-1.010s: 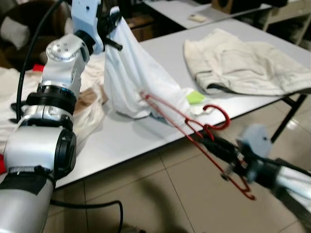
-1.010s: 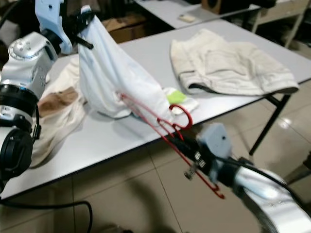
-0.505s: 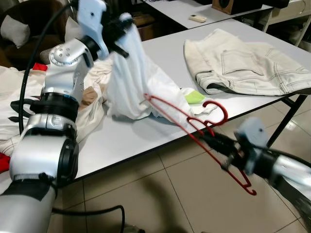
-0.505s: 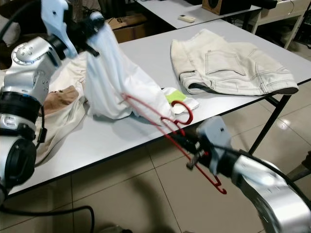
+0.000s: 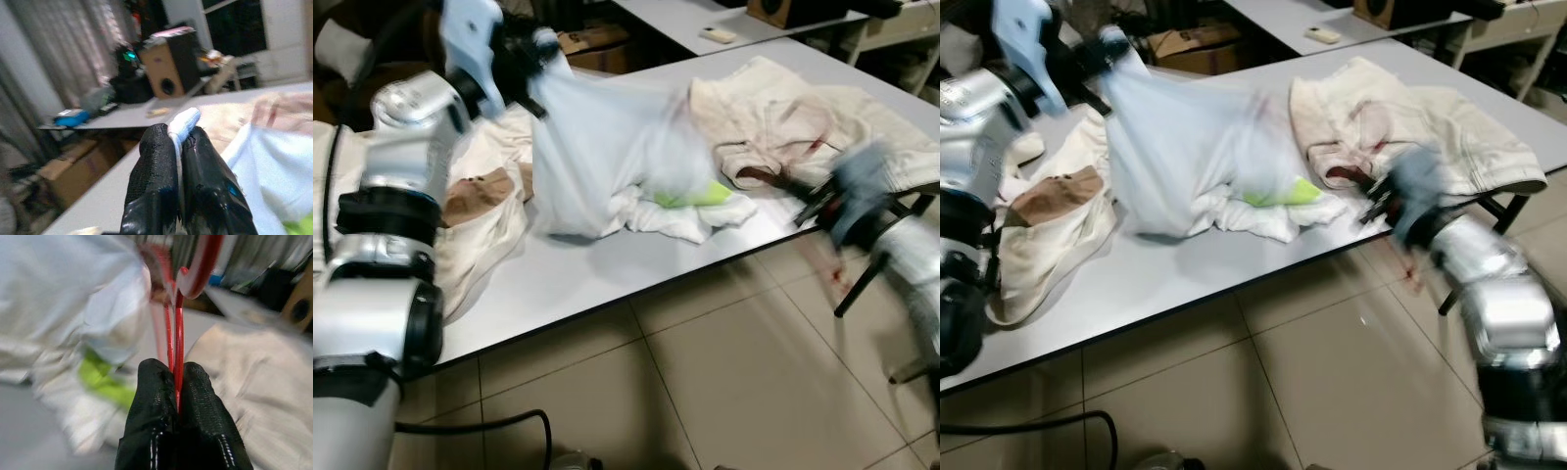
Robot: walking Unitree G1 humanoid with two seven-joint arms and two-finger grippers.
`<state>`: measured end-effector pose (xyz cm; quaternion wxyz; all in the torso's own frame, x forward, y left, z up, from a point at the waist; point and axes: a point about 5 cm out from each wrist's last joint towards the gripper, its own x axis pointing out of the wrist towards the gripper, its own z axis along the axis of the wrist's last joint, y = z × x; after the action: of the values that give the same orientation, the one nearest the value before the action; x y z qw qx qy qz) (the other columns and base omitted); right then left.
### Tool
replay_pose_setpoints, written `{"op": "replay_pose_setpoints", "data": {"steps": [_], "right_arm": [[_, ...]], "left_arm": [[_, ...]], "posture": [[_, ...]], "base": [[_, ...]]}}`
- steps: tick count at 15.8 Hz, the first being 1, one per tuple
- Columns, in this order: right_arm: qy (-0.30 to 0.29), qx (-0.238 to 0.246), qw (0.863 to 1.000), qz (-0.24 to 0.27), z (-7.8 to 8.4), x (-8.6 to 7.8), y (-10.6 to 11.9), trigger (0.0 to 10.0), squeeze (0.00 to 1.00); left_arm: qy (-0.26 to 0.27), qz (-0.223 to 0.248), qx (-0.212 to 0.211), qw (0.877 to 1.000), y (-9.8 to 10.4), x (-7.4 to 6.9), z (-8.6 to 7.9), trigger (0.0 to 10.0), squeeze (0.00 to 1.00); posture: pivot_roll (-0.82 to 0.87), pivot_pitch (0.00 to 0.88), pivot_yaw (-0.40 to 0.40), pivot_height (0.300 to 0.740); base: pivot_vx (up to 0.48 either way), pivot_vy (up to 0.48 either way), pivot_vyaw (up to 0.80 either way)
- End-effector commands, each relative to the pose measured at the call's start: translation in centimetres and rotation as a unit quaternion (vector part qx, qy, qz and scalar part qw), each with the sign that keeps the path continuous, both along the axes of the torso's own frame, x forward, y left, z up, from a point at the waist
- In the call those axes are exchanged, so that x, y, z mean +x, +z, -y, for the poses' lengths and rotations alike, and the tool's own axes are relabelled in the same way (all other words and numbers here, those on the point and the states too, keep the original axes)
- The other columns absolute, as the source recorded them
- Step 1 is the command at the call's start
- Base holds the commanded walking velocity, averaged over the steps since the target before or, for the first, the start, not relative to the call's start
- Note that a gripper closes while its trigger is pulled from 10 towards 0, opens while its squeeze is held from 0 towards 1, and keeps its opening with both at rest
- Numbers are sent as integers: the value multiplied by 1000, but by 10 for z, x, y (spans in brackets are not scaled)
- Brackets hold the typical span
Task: Hang hanger
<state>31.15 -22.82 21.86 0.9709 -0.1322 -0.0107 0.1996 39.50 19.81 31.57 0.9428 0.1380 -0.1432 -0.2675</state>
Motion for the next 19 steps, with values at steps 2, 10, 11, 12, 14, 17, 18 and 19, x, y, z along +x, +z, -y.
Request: {"op": "replay_pose_setpoints", "data": {"steps": [2, 10, 11, 12, 14, 17, 18, 19], "right_arm": [[-7, 22, 999, 37, 6, 4, 13, 10000, 0], [-6, 57, 998, 24, -2, -25, -14, 10000, 0], [-14, 66, 998, 15, -3, -36, -22, 10000, 0], [-16, 69, 997, 10, -4, -41, -25, 10000, 0], [-26, 82, 996, -8, -6, -51, -35, 10000, 0], [-42, 89, 994, -40, -12, -60, -52, 10000, 0], [-52, 84, 994, -47, -12, -61, -56, 10000, 0], [-52, 84, 994, -47, -12, -61, -56, 10000, 0]], "left_arm": [[21, 66, -41, 997, 36, -3, -7, 0, 0], [4, -22, 76, 997, -54, -7, 15, 0, 0], [-19, -60, 115, 991, -98, -20, 27, 0, 0], [-33, -76, 128, 988, -115, -28, 35, 0, 0], [-71, -104, 136, 983, -150, -44, 68, 3059, 0], [-109, -119, 122, 979, -174, -55, 115, 10000, 851], [-139, -120, 106, 977, -169, -61, 126, 10000, 1000], [-139, -120, 106, 977, -169, -61, 126, 10000, 1000]], "posture": [[-148, 0, 73, 740], [-155, 0, 87, 740], [-155, 0, 85, 740], [-149, 0, 74, 740], [-143, 0, 59, 740], [-145, 0, 53, 740], [-144, 0, 50, 740], [-144, 0, 50, 740]], "base": [[0, 0, 0], [0, 0, 0], [0, 0, 0], [0, 0, 0], [0, 0, 0], [0, 0, 0], [0, 0, 0], [0, 0, 0]]}}
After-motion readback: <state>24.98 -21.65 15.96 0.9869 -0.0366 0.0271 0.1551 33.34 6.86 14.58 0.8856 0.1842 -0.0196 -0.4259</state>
